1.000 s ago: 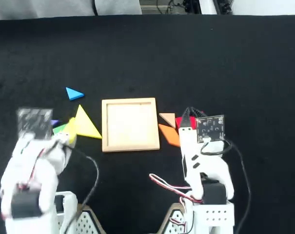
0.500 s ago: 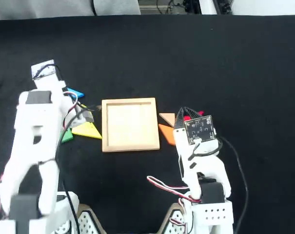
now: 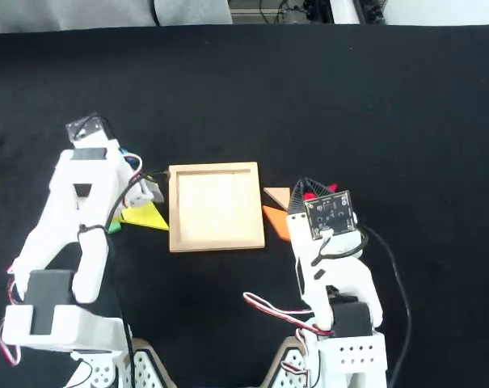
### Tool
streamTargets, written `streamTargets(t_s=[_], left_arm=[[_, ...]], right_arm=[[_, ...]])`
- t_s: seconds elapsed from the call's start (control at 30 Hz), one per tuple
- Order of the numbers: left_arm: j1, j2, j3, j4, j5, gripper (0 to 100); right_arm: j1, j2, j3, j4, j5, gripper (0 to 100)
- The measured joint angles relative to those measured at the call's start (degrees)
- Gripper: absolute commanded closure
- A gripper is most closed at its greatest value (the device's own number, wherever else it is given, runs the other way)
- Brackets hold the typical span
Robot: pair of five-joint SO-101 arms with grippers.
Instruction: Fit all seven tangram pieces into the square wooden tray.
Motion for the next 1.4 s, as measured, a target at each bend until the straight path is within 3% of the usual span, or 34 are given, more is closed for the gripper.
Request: streamTargets(t_s=[0.17, 0.43, 0.63, 1.23, 1.4], left_arm=[[0.2, 1.1, 2.3, -5.7, 0.8, 69], [-1.1, 1.1, 4.4, -6.5, 0.8, 69], [-3.2, 1.1, 4.8, -6.3, 0.8, 58], [-3.2, 1.1, 4.8, -6.2, 0.8, 61], [-3.2, 1.1, 4.8, -6.2, 4.6, 64]], right_arm=[[0.0, 0.0, 0.0, 0.0, 0.0, 98.2], [0.0, 0.0, 0.0, 0.0, 0.0, 98.2], [0.0, 0.0, 0.0, 0.0, 0.0, 98.2], [-2.2, 0.0, 0.0, 0.0, 0.4, 98.2], [-2.2, 0.0, 0.0, 0.0, 0.4, 98.2]])
